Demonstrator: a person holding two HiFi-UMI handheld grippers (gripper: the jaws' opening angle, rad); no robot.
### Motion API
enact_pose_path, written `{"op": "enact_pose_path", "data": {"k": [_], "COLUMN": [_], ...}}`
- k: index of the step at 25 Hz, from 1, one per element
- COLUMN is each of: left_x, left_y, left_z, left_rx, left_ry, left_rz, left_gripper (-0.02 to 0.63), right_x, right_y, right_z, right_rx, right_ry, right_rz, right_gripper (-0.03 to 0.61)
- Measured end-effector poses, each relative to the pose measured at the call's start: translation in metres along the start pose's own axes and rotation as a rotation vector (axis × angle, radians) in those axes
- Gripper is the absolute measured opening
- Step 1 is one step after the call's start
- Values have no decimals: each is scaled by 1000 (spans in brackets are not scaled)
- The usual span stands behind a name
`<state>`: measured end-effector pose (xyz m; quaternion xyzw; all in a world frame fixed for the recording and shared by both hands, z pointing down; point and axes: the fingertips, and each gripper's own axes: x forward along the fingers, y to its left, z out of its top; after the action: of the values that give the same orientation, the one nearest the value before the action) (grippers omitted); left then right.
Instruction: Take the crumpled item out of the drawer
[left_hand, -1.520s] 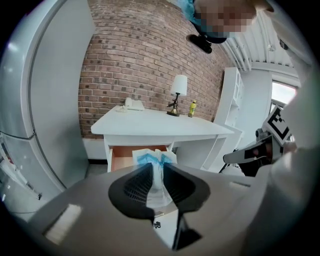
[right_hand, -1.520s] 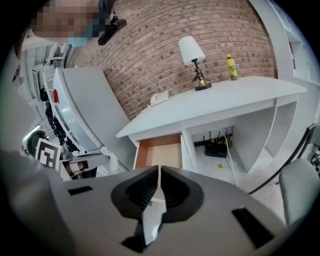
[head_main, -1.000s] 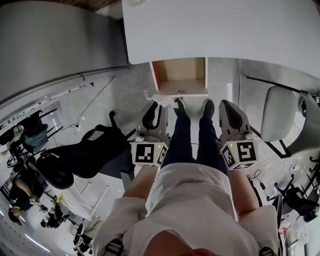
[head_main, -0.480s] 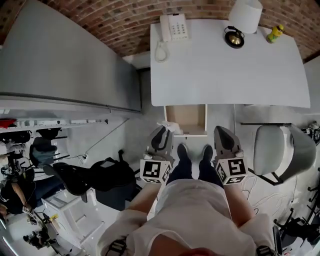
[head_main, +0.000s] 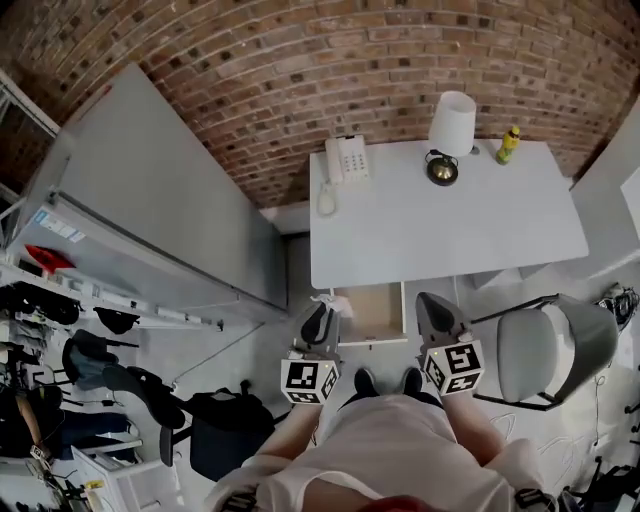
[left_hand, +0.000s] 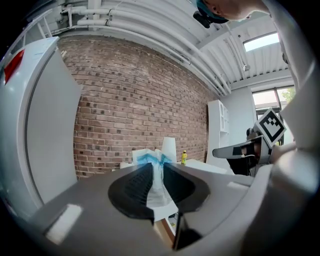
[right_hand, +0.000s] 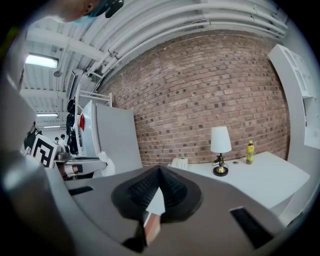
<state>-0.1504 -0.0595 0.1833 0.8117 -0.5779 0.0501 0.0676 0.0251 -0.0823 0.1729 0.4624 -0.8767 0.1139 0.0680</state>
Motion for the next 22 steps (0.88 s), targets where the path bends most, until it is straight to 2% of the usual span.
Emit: {"op": "enact_pose_path", "data": {"k": [9,22], "left_x": [-23,-38], "left_y": [-23,-38], "left_z": [21,30], "left_rx": [-15,-28], "left_ry": [-45,-71], "left_rz": [-13,-27], "left_gripper": [74,75], "right_x": [-37,-46], "right_y": [9,27], "right_z": [22,43], "right_rx": [-31,-52], "right_ry": [-48,-117], "right_rz": [-15,10], "right_gripper": [8,8]}}
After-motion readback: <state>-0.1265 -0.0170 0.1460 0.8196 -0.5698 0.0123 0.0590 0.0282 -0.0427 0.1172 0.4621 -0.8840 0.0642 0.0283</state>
